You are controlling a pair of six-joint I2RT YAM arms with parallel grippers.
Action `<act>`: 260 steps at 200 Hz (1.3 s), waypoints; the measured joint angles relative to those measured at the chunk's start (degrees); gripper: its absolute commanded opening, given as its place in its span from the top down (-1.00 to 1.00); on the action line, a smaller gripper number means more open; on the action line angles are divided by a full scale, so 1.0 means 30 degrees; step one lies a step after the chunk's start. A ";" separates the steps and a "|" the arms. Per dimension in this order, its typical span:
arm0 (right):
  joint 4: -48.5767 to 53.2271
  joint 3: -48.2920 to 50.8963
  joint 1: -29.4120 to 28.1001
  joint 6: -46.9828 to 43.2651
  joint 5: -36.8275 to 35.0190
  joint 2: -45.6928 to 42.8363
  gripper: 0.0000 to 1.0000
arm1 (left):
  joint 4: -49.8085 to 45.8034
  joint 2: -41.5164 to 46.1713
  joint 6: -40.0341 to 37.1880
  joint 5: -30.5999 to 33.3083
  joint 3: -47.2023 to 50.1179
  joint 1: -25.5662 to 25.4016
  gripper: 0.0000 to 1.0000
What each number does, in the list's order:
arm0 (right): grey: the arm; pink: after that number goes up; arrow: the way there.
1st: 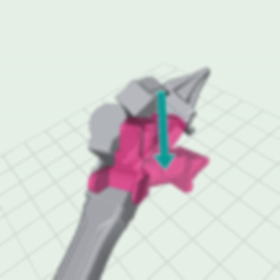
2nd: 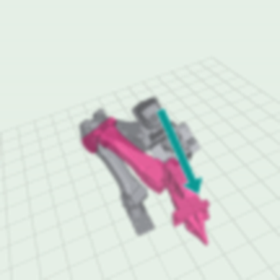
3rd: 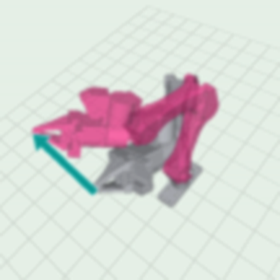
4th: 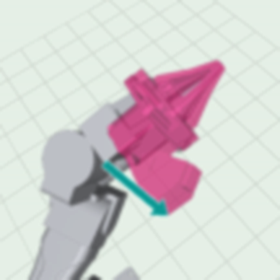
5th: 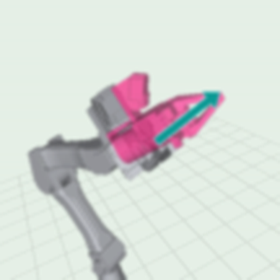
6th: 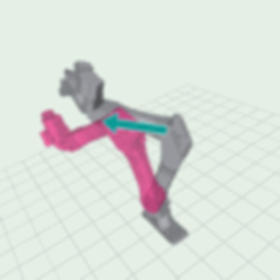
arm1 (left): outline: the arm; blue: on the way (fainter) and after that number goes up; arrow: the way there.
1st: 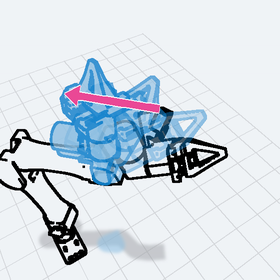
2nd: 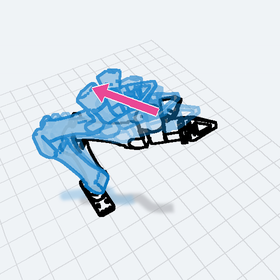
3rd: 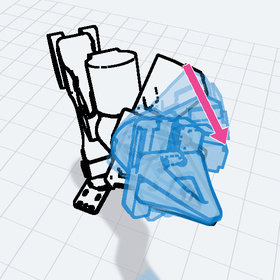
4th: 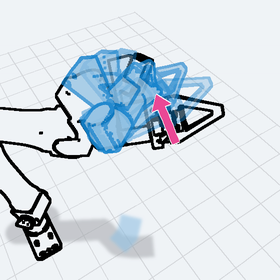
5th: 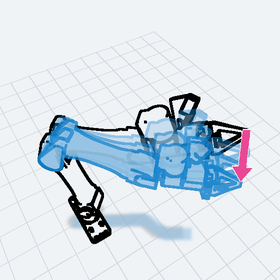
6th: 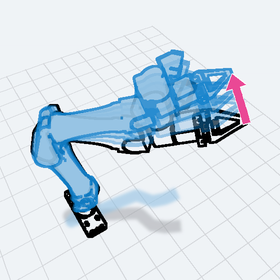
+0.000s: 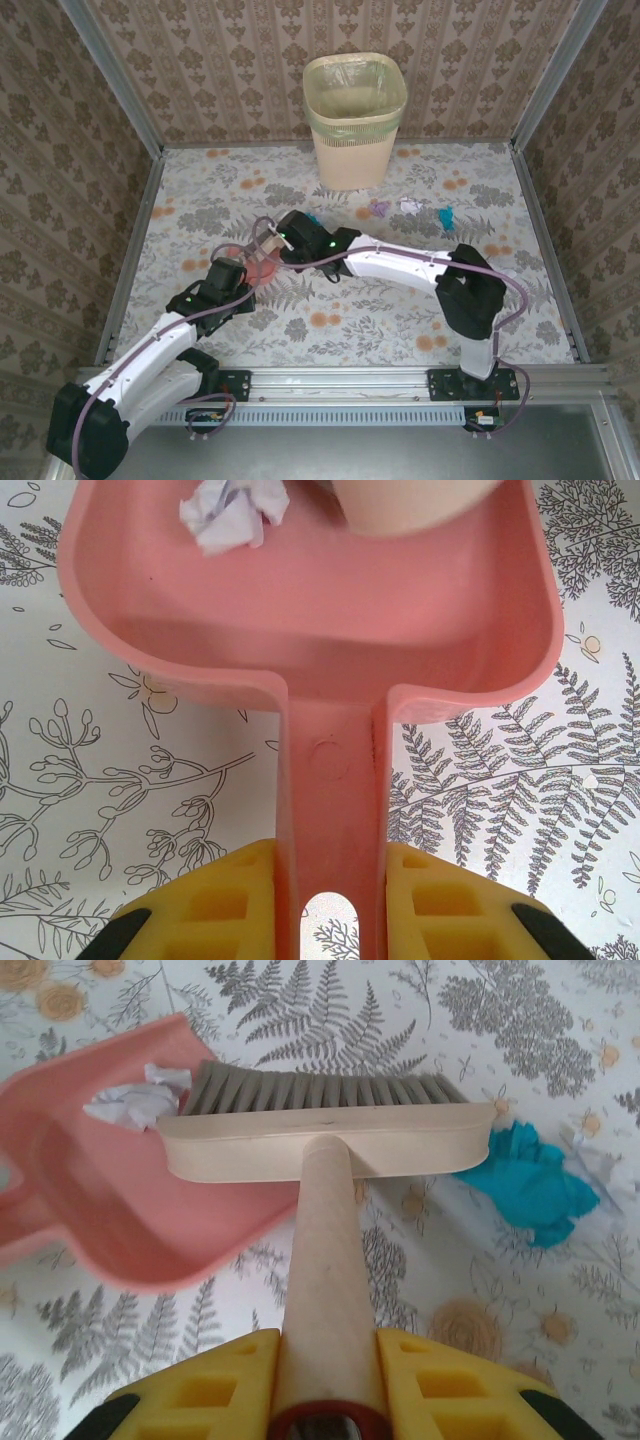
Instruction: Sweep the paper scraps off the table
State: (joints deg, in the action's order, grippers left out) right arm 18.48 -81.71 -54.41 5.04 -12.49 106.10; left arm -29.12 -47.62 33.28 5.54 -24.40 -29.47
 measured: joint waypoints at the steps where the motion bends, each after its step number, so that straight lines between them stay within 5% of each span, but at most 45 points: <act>1: 0.0000 0.0051 0.0000 0.0015 0.0000 -0.0058 1.00 | -0.0007 0.0000 0.0000 0.0000 0.0000 0.0000 1.00; 107: -0.0612 0.3330 -0.0051 0.1341 -0.0612 -0.6528 1.00 | -0.0219 0.1887 -0.0015 -0.0510 0.0189 0.0000 1.00; 181: -0.3490 1.0841 0.0131 0.1508 -0.3650 -1.3500 1.00 | 0.0007 0.4896 -0.0321 -0.0998 0.1020 -0.0087 1.00; 260: -0.7737 1.6815 0.0466 0.1974 -0.5523 -1.7019 1.00 | 0.0998 0.6579 -0.1676 -0.0211 0.1166 -0.3118 1.00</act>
State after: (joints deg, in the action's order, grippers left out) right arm -4.73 -31.27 -53.01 10.96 -29.06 55.05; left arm -26.13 -27.88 28.25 4.91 -20.91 -38.83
